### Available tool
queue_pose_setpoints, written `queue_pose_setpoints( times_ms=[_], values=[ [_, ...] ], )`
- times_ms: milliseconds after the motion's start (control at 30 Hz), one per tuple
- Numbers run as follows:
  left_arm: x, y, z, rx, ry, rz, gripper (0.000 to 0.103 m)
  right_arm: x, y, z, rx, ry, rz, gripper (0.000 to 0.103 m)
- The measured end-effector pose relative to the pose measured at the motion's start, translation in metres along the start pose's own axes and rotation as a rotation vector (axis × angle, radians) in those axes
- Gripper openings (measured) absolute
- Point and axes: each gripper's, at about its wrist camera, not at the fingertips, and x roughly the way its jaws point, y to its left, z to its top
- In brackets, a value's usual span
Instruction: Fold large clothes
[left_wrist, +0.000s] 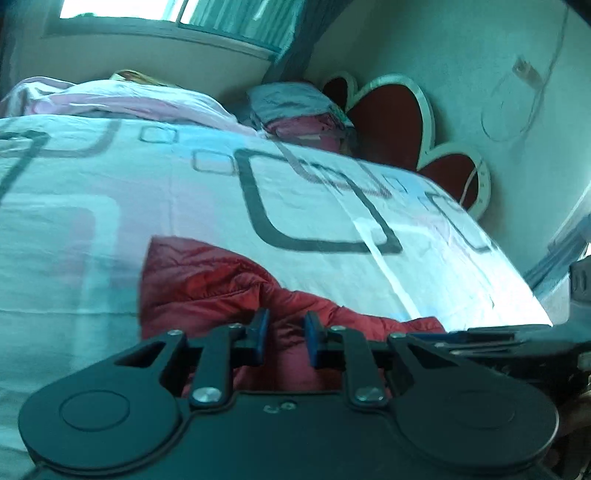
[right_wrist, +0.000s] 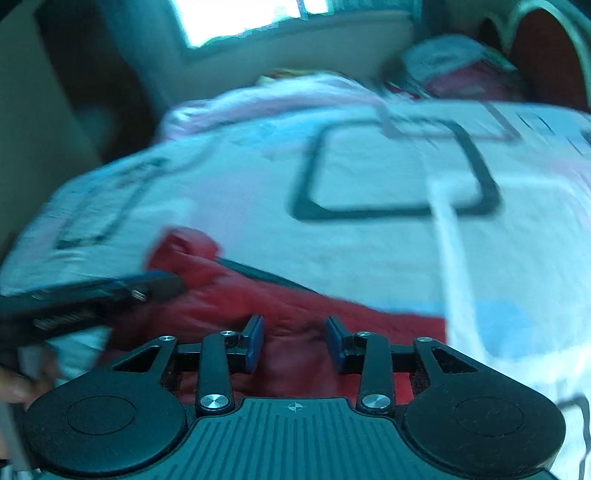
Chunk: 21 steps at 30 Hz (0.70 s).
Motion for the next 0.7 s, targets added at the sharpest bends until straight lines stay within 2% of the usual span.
queue_pose_setpoints(
  times_ms=[100,233,333,400,467,500,533,600,700],
  values=[
    [0.019,-0.011,-0.008,0.041,0.047,0.039,0.019,0.008,-0.020,-0.016,0.029,0.002,0.018,0.037],
    [0.034,-0.023,-0.012,0.121,0.075,0.102,0.019,0.014,-0.022,-0.019,0.018,-0.023,-0.004,0.037],
    [0.031,-0.024,-0.010,0.134,0.078,0.093,0.019,0.012,-0.019,-0.016,0.007,-0.010,-0.013,0.037],
    [0.013,-0.020,-0.007,0.103,0.057,0.065,0.019,0.000,-0.019,-0.010,0.026,-0.004,-0.036,0.038],
    [-0.019,-0.017,-0.008,0.083,0.007,0.045,0.021,-0.025,-0.012,-0.009,0.019,-0.062,-0.044,0.038],
    [-0.034,-0.017,-0.010,0.086,-0.010,0.047,0.022,-0.041,-0.009,-0.010,0.011,-0.086,-0.029,0.040],
    [-0.049,-0.016,-0.014,0.086,-0.025,0.043,0.022,-0.054,-0.005,-0.013,0.002,-0.099,-0.019,0.046],
    [-0.068,-0.017,-0.023,0.071,-0.013,0.028,0.022,-0.075,0.006,-0.020,-0.032,-0.122,0.012,0.046],
    [-0.079,-0.024,-0.039,0.085,0.015,0.022,0.022,-0.082,0.025,-0.030,-0.099,-0.105,0.021,0.046]
  ],
)
